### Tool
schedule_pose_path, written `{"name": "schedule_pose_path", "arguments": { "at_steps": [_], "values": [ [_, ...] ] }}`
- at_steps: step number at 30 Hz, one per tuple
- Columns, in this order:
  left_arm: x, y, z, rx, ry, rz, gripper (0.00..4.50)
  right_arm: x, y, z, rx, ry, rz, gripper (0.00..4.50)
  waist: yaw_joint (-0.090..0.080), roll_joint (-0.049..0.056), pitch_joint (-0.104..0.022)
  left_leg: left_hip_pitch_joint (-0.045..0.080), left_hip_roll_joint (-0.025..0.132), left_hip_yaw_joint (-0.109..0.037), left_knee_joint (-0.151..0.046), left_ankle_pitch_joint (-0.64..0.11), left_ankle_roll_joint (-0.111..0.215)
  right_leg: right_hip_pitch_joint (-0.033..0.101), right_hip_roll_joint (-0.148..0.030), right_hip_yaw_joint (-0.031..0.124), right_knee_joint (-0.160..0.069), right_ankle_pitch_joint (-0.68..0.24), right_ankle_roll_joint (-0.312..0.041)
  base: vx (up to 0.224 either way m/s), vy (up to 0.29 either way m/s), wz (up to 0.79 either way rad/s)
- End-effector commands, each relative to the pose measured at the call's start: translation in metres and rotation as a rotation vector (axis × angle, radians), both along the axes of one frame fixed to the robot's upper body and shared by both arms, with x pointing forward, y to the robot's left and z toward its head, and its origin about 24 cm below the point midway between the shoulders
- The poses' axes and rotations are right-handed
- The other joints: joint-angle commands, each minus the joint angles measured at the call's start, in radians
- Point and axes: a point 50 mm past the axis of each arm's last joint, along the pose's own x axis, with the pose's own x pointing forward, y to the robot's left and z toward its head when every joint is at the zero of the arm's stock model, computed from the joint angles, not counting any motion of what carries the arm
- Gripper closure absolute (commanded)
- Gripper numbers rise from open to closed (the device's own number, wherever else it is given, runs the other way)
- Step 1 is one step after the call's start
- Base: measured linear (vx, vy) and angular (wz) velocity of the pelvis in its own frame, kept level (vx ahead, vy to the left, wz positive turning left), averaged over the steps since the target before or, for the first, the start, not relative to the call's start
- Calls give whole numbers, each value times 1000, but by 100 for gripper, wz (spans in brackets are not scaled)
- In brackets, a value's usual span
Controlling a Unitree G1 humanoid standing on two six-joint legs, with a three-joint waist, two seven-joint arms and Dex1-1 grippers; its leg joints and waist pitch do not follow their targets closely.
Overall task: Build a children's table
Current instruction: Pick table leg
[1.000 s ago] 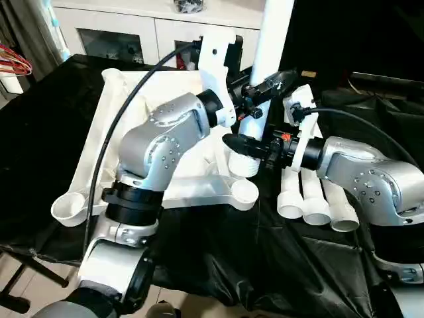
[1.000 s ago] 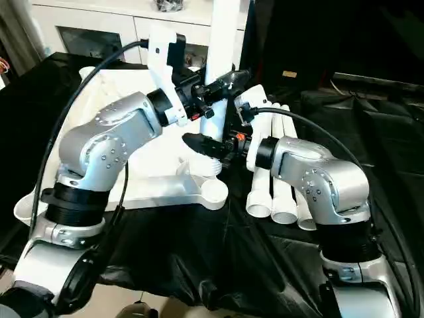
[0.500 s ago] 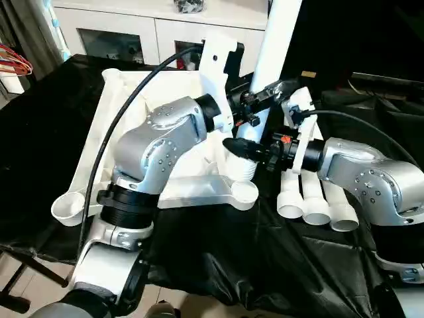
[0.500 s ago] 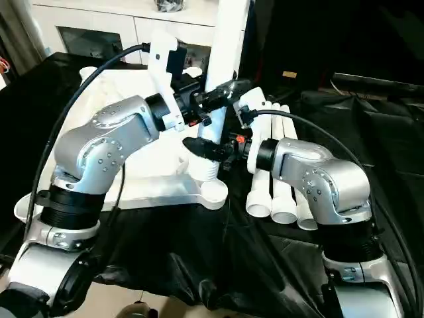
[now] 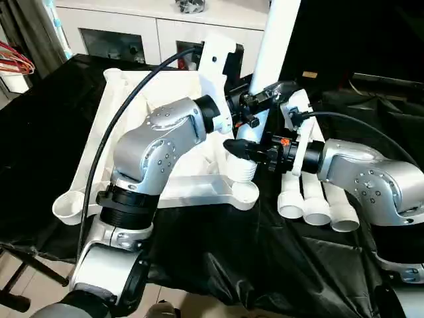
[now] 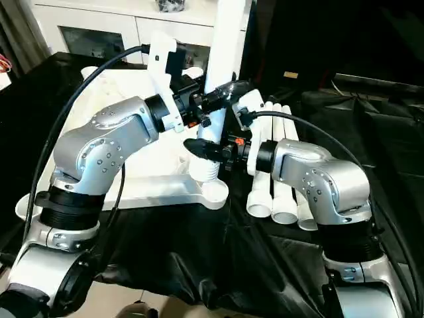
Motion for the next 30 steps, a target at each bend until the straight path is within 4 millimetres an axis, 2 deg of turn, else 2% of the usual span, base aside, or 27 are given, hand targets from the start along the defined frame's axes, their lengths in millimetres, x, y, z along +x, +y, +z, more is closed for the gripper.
{"name": "schedule_pose_path", "arguments": {
  "at_steps": [1, 3, 4, 6, 9, 12, 16, 18, 21, 25, 30],
  "values": [
    [-8, -9, 7, -25, -18, -56, 261, 0, 0, -5, -5, 32, -3, 260, 3, 1, -83, 9, 34, -5, -65, -67, -2, 73, -77, 47, -66, -122, -179, 0, 0, 0],
    [-7, -9, 8, -26, -17, -43, 261, 0, 0, -5, -4, 33, -5, 261, 3, 2, -83, 9, 35, -6, -66, -68, -3, 72, -77, 47, -66, -123, -180, 0, 0, 0],
    [-4, -8, 8, -37, 3, -20, 191, 0, 0, -5, -1, 33, -9, 261, 3, 1, -83, 8, 34, -5, -65, -68, -3, 73, -77, 47, -66, -123, -179, 0, 0, 0],
    [-3, -7, 8, -46, 20, -24, 191, 1, 0, -5, 0, 33, -11, 261, 2, 1, -83, 8, 34, -5, -65, -69, -3, 74, -77, 46, -67, -125, -179, 0, 0, 0],
    [0, -4, 10, -53, 6, 25, 151, 1, -1, -5, 3, 32, -16, 261, 3, 1, -84, 7, 34, -5, -64, -65, -1, 74, -77, 46, -67, -120, -181, 0, 0, 0],
    [4, -2, 11, -50, 0, 62, 144, 1, -1, -5, 5, 31, -20, 261, 4, 2, -84, 8, 35, -5, -64, -69, -2, 73, -77, 46, -68, -124, -179, 0, 0, 0],
    [6, 0, 12, -60, 6, 82, 144, 2, -1, -5, 6, 30, -24, 261, 3, 2, -84, 7, 34, -6, -65, -68, -1, 74, -77, 46, -68, -126, -172, 0, 0, 0],
    [7, 0, 13, -68, 12, 87, 172, 2, -1, -5, 7, 29, -26, 261, 4, 2, -84, 7, 34, -6, -64, -61, -1, 74, -78, 46, -67, -115, -174, 0, 0, 0],
    [7, 0, 13, -69, 11, 87, 183, 2, -1, -4, 7, 26, -27, 261, 4, 3, -84, 8, 35, -6, -64, -67, -1, 73, -77, 46, -68, -121, -177, 0, 0, 0],
    [6, -1, 14, -73, 5, 71, 227, 2, -2, -4, 5, 20, -27, 261, 4, 1, -85, 7, 34, -6, -64, -59, 1, 74, -77, 46, -66, -110, -177, 0, 0, 0],
    [5, -1, 14, -82, 4, 60, 259, 5, -2, -3, -30, -40, -44, 261, 3, 1, -83, 8, 35, -5, -65, -74, -5, 73, -78, 45, -69, -131, -175, 0, 0, 0]
  ]
}}
